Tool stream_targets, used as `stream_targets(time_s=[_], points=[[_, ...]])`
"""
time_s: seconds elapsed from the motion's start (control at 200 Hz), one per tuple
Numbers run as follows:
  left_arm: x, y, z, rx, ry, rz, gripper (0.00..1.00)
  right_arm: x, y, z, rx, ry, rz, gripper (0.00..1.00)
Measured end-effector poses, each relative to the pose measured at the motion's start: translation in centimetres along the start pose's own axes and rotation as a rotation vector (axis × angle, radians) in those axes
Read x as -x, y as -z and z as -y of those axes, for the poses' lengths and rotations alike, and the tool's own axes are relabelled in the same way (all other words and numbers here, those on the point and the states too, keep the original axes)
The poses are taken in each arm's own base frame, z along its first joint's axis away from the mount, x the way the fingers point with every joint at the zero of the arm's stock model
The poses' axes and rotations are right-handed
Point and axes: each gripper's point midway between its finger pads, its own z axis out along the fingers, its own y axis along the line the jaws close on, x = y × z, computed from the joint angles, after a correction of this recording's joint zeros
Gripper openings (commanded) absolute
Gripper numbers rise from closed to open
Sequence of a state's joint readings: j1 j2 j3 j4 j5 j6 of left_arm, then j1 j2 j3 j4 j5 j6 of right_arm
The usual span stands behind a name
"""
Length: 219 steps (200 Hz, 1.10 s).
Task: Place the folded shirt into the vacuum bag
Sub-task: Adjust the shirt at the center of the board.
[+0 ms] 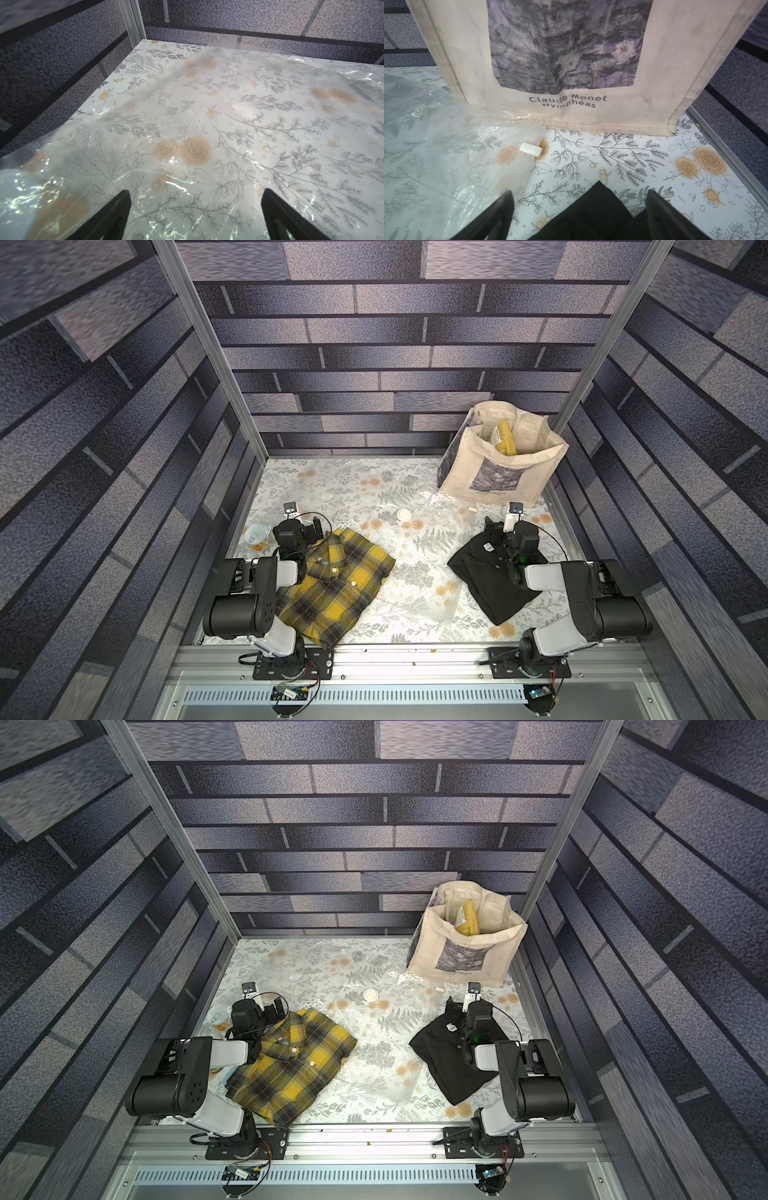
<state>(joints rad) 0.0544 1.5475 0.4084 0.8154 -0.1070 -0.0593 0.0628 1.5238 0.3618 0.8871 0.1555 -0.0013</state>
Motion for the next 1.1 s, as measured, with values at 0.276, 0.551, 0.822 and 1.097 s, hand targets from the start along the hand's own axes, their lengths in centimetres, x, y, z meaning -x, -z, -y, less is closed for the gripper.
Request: stream_targets(time_s=[0.276,0.551,0.822,1.097], points=[[0.0,0.0,0.1,-0.004,0.000,-0.001,1.00,0.0,0.0,0.0,0.000,0.000,0.000,1.00],[0.0,0.0,0.1,-0.007,0.000,-0.001,1.00,0.0,0.0,0.0,0.000,0.000,0.000,1.00],[0.0,0.0,0.0,-0.009,0.002,-0.003,1.00,0.0,0.0,0.0,0.000,0.000,-0.002,1.00],[5.3,2.5,0.9,0.126,-0.039,-0.003,1.00,7.3,2.5,1.8,-0.126,-0.103,-0.048,1.00]])
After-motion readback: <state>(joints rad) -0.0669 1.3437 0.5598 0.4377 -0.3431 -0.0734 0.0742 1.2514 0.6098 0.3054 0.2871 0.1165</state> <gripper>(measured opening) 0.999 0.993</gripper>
